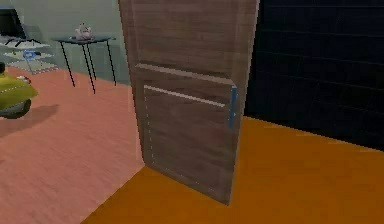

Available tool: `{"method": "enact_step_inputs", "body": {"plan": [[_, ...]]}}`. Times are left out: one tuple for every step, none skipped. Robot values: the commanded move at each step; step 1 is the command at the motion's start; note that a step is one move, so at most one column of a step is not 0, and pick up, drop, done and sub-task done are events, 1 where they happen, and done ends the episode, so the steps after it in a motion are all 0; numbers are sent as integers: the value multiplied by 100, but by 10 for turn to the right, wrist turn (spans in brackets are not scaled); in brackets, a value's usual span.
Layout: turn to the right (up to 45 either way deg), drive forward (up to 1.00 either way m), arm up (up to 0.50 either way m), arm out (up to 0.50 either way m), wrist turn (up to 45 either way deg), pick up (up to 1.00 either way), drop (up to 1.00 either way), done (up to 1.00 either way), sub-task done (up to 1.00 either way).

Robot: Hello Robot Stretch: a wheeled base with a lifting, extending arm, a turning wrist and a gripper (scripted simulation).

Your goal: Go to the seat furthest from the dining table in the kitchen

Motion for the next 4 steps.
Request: {"method": "enact_step_inputs", "body": {"plan": [[0,5,0,0,0,0,0,0,0],[450,0,0,0,0,0,0,0,0],[450,0,0,0,0,0,0,0,0],[60,0,0,0,0,0,0,0,0]]}}
